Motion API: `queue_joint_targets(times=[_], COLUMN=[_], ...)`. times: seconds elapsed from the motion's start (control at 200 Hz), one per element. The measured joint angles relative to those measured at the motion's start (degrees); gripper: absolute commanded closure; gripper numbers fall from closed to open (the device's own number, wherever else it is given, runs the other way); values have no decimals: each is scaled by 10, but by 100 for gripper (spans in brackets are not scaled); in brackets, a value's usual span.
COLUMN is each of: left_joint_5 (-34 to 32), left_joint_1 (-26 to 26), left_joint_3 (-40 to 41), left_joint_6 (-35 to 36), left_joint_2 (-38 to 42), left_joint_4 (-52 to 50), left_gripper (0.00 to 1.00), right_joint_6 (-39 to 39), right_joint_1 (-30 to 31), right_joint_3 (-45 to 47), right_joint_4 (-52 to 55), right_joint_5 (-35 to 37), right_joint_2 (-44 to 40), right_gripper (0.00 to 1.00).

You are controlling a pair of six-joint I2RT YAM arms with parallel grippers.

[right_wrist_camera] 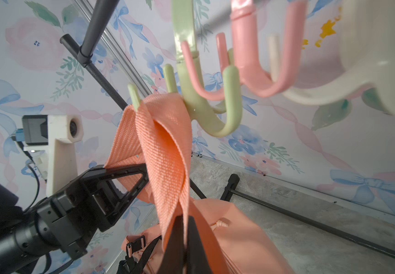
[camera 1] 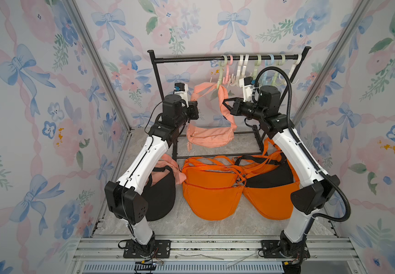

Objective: Take the bag off the hook
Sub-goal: Pick up the bag from the hook.

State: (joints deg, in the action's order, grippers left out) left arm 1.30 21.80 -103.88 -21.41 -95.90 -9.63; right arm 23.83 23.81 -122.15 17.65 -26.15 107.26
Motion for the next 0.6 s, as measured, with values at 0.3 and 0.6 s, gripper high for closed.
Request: queue_joint_targets(times=[0.3, 0.6], left_joint_5=[-56, -75], left_joint_1=[-5, 0], left_joint_3=[0, -21], left_joint_6=[37, 61], left_joint_2=[63, 59], left_joint_4=[-4, -9], left_gripper=[100, 100], right_joint_6=[-49, -50], right_joint_1=[41, 44], right_joint_3=[-168, -247], right_joint_4=[53, 55], right_joint_5=[33, 66], right_joint_2=[100, 136], right_gripper=[100, 100])
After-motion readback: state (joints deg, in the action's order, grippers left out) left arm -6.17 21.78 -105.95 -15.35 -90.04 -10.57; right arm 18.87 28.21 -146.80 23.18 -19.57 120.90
